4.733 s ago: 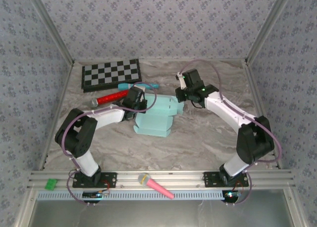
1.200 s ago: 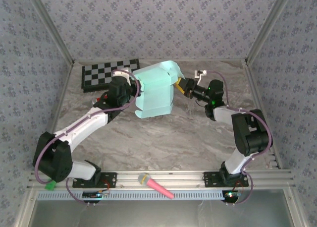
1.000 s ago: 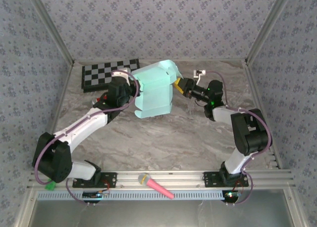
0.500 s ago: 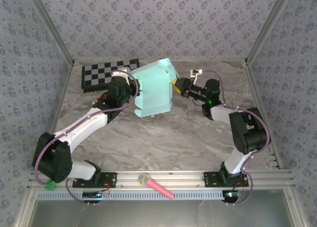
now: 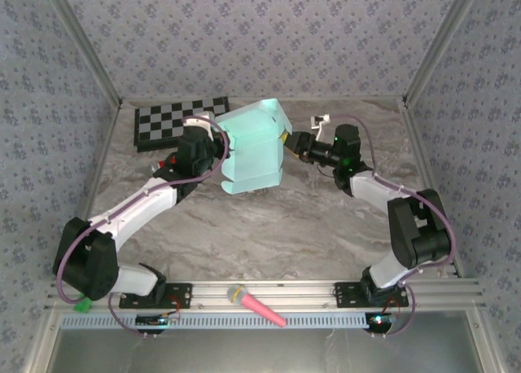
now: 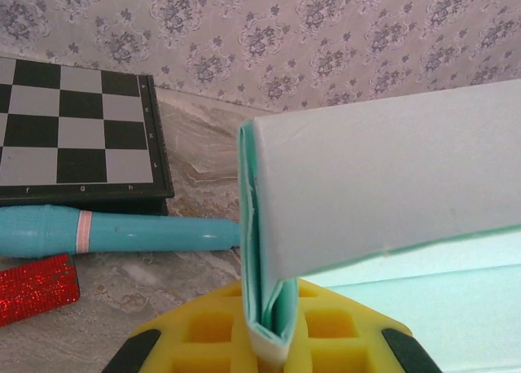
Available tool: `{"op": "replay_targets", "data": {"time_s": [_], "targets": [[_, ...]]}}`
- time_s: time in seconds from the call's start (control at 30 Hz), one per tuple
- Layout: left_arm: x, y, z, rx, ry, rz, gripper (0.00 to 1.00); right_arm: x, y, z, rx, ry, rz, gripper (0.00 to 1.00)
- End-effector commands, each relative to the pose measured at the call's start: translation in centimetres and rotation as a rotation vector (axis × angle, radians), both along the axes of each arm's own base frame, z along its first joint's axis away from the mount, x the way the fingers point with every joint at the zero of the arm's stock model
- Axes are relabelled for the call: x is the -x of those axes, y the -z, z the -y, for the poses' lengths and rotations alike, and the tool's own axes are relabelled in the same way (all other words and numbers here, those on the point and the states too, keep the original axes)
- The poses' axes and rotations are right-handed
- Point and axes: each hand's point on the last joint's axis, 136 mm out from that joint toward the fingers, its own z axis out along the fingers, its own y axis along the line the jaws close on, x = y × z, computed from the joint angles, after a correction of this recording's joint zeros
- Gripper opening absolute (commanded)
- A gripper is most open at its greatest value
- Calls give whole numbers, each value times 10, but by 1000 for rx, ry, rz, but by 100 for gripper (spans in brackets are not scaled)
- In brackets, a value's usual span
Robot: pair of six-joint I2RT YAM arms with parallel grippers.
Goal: Fold the paper box
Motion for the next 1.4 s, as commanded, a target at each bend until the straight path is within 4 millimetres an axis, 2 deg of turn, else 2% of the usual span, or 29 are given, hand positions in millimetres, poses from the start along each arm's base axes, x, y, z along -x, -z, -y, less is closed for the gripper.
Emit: {"op": "replay_targets", "data": {"time_s": [0.0, 0.17, 0.33, 0.43, 0.67, 0.87, 1.0, 1.1, 1.23, 1.37], "targets": [[5, -7, -2, -29, 3, 17, 0, 3, -17, 11, 16, 31, 75, 55], [6, -5, -3, -39, 1, 14, 0, 5, -32, 21, 2, 65, 126, 52], [7, -2, -6, -32, -15, 4, 0, 6, -46, 24, -52, 79, 178, 42], [7, -2, -6, -22, -19, 5, 0, 6, -49, 26, -98, 85, 184, 39], [7, -1, -8, -30, -26, 3, 0, 7, -57, 19, -131, 56, 204, 40], [7, 1, -13, -70, -43, -16, 0, 10, -43, 23, -19, 60, 183, 41], [9, 3, -17, -106, -48, -29, 0, 16, -19, 29, 164, 62, 149, 41], [11, 4, -18, -125, -44, -38, 0, 24, 5, 42, 365, 79, 123, 41], [12, 6, -21, -147, -48, -49, 0, 31, 31, 70, 568, 125, 74, 39], [13, 6, -19, -174, -18, -53, 0, 30, 43, 90, 674, 154, 51, 37]]}}
